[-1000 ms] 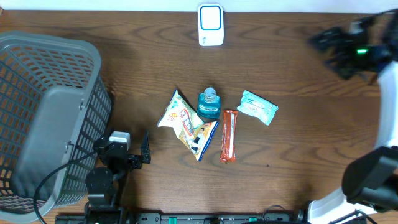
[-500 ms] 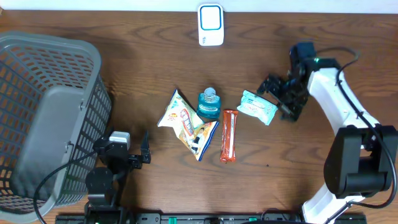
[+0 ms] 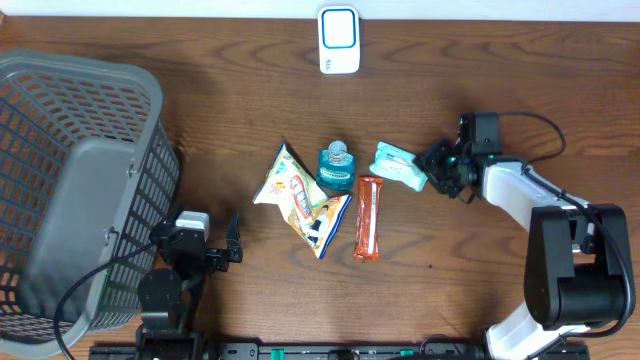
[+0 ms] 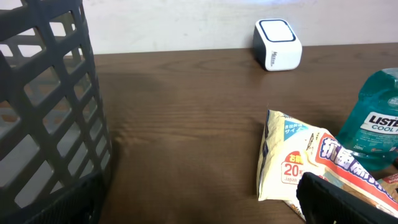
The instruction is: Scan the item barcode
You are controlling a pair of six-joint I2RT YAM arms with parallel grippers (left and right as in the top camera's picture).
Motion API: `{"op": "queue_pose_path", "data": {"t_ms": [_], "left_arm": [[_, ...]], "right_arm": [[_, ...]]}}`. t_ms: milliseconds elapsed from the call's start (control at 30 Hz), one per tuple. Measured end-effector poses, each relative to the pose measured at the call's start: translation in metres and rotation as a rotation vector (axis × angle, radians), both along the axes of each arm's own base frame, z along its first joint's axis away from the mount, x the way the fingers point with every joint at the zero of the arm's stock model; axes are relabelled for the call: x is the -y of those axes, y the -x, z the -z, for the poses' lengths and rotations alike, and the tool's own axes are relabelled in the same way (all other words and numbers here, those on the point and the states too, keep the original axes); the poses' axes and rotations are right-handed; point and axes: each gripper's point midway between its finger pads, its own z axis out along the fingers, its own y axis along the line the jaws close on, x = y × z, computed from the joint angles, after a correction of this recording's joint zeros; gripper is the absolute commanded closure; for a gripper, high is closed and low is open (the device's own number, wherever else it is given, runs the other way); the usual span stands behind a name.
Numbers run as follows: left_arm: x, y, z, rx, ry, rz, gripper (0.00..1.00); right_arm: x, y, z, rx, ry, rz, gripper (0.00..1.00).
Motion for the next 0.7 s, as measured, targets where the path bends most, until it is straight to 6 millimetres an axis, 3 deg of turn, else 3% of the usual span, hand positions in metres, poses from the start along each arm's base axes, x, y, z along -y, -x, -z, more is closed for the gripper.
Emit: {"op": "queue_pose_path", "data": {"t_ms": [233, 367, 533, 700], "left_arm": [[0.000, 0.000, 0.000, 0.000, 0.000, 0.000, 0.02], [0.000, 0.000, 0.000, 0.000, 0.000, 0.000, 0.02], [0.000, 0.000, 0.000, 0.000, 0.000, 0.000, 0.02], [0.000, 0.000, 0.000, 0.000, 0.000, 0.000, 0.02]], "right_arm": [[-0.015, 0.008, -0.002, 0.022, -0.084, -0.093, 0.99], [-0.015, 0.032, -0.001, -0.086, -0.170, -0.093, 0.99], [0.015, 0.063, -0.007, -0.258, -0.225, 0.070, 0.99], [0.044, 0.087, -0.030, -0.394, -0.345, 0.308, 0.98]]}}
